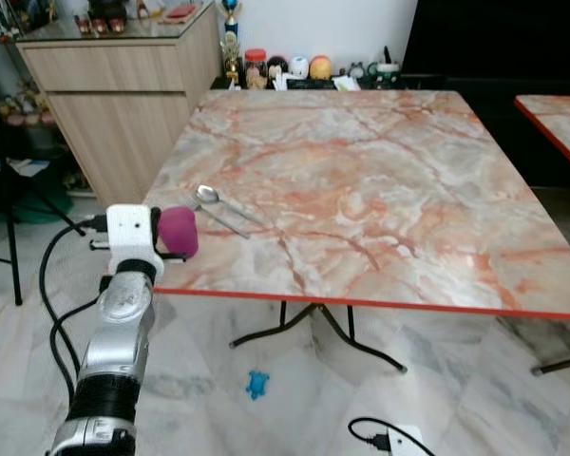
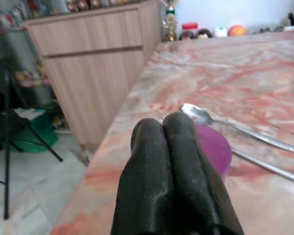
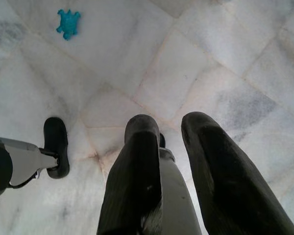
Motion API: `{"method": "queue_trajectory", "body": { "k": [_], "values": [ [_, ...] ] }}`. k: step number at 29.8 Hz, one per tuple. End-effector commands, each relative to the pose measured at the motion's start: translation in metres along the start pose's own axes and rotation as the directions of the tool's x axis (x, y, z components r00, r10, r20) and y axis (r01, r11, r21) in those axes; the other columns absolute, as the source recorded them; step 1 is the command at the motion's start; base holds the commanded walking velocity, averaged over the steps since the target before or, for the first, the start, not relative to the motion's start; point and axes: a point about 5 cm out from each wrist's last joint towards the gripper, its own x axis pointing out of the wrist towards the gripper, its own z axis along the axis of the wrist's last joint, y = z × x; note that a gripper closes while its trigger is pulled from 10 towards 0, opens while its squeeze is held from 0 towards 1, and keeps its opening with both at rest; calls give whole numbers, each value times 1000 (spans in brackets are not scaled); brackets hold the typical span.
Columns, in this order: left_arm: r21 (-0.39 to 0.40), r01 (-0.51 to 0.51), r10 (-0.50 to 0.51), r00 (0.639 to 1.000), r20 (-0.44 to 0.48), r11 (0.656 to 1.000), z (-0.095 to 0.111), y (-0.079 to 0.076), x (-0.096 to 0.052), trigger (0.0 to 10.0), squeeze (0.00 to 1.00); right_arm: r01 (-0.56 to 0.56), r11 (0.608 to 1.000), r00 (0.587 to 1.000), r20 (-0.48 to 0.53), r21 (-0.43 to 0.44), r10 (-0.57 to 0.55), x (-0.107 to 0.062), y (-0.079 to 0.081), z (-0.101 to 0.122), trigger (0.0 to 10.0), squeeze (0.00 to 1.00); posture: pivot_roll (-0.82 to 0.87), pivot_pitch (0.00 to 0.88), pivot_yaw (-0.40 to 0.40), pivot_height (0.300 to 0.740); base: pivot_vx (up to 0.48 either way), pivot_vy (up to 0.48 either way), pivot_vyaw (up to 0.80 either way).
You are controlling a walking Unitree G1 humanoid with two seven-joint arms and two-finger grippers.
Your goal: Setting the table
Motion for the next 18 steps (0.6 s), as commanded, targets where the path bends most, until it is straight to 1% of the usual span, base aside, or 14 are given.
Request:
{"method": "queue_trajectory", "body": {
  "k": [1,3,5,6,7,9,10,11,14,18],
  "values": [
    [-42,-20,20,1000,16,999,6,5,5,10000,0,-1,1000,1000,-7,-3,1,0,1,-2,10000,0,127,9,7,740,0,0,0],
    [-78,-34,38,998,48,996,9,9,5,10000,0,-3,1000,1000,-5,-4,3,0,1,-2,10000,0,129,12,6,740,0,0,0],
    [-79,-30,37,995,95,996,12,11,1,10000,0,-7,1000,1000,3,-9,7,0,2,-1,10000,0,126,13,6,740,0,0,0],
    [-79,-30,37,995,95,996,12,11,1,10000,0,-7,1000,1000,3,-9,7,0,2,-1,10000,0,126,13,6,740,0,0,0],
    [-75,-15,24,992,121,997,12,11,-3,10000,0,-7,1000,1000,12,-4,7,0,1,0,10000,0,126,13,7,740,0,0,0],
    [-57,11,-4,991,136,998,12,8,-6,10000,0,0,1000,1000,18,7,0,0,0,2,10000,0,128,13,5,740,0,0,0],
    [-75,38,-27,989,146,996,12,4,-9,10000,0,3,1000,1000,26,14,-4,0,-1,3,10000,0,129,14,4,740,0,0,0],
    [-73,64,-52,987,155,995,13,-1,-11,10000,0,6,1000,1000,28,15,-6,0,-2,3,10000,0,129,13,3,740,0,0,0],
    [-66,109,-97,981,169,992,13,-11,-15,10000,0,10,1000,999,31,14,-10,0,-3,4,10000,0,129,11,3,740,0,311,0],
    [-76,120,-105,978,181,990,14,-18,-14,10000,0,14,1000,999,35,21,-15,0,-3,4,10000,0,130,7,1,740,0,345,0]
  ]
}}
